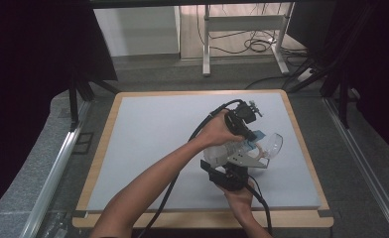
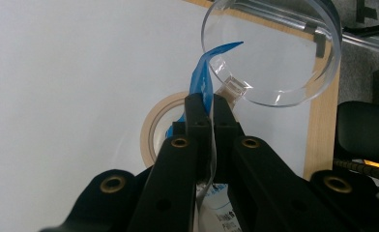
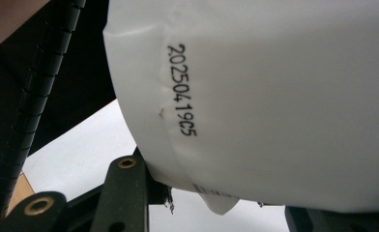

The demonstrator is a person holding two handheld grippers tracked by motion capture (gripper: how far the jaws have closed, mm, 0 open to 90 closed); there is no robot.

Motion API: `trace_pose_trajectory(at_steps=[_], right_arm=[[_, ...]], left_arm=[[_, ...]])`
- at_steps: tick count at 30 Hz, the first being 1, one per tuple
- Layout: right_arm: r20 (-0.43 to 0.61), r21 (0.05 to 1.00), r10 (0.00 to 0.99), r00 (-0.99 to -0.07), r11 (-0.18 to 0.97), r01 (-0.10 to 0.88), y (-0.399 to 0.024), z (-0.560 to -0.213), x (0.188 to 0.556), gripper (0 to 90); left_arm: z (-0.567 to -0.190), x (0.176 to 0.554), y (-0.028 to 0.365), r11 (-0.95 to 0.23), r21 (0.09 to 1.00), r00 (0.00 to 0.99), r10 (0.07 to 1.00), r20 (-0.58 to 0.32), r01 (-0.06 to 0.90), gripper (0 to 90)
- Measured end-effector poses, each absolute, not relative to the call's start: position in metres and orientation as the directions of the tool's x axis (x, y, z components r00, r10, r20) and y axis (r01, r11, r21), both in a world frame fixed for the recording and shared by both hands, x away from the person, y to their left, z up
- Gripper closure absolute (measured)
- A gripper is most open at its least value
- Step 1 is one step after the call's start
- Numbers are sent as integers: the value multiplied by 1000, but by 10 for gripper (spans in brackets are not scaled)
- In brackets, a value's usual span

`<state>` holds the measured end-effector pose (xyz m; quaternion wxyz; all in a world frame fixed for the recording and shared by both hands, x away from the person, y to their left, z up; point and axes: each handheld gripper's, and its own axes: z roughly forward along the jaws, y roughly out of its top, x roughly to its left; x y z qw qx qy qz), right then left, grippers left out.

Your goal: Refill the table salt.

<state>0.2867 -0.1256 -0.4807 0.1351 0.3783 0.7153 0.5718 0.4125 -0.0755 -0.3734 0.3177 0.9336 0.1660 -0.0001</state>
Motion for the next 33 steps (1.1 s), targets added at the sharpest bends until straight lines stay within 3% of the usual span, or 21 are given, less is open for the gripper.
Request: trace_pose_trajectory(at_steps=[33], right_arm=[[233, 920, 698, -677, 66, 385, -125, -481, 287, 581]], left_arm=[[-374, 412, -75, -743, 593, 945, 310, -107, 311, 900]])
